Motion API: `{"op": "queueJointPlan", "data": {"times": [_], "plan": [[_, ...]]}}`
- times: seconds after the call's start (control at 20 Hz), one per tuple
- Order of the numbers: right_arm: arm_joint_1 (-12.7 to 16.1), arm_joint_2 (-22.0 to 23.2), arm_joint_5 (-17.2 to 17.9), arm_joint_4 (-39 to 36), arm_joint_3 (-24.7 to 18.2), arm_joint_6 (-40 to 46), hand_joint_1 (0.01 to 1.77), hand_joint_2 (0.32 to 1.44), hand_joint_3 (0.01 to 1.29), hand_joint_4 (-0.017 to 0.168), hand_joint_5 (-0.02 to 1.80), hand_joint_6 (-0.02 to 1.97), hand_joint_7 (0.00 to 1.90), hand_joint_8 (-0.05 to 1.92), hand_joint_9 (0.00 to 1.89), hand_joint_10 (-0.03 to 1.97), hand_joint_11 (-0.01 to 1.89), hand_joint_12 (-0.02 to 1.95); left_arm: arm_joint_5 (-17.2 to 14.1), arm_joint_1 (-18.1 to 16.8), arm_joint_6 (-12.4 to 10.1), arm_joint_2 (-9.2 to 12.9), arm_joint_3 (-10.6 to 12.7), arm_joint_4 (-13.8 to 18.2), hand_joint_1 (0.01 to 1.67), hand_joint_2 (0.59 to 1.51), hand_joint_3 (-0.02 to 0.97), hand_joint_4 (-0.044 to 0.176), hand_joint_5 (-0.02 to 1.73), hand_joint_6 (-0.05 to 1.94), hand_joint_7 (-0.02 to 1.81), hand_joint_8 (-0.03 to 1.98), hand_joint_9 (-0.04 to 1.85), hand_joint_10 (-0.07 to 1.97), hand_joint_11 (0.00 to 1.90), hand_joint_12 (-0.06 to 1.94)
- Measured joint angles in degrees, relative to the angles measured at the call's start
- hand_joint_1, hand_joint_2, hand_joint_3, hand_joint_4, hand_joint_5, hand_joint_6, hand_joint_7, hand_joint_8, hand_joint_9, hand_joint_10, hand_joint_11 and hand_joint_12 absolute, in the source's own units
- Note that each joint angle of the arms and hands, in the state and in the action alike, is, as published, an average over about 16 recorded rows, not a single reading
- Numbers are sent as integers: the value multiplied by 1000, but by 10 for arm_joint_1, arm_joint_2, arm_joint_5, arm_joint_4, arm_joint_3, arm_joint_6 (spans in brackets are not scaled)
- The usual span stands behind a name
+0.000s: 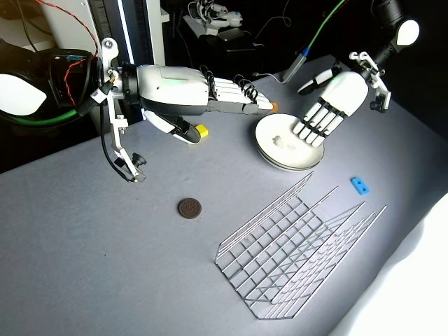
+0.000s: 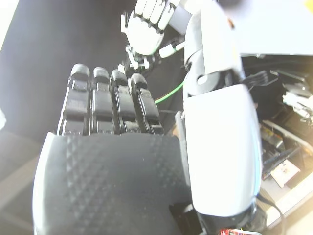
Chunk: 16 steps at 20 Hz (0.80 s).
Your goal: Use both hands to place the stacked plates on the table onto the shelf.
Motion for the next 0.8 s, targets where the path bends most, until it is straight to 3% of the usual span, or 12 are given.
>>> {"op": "queueJointPlan", "data": {"times": [0.8], "plan": [[27,-60,-81,49,26,-26,1196,999,19,7,105,21,19,18,22,10,26,61,-17,-11,-13,-5,11,20,17,1110,21,-2,19,-12,16,-12,18,5,16,-8]]}}
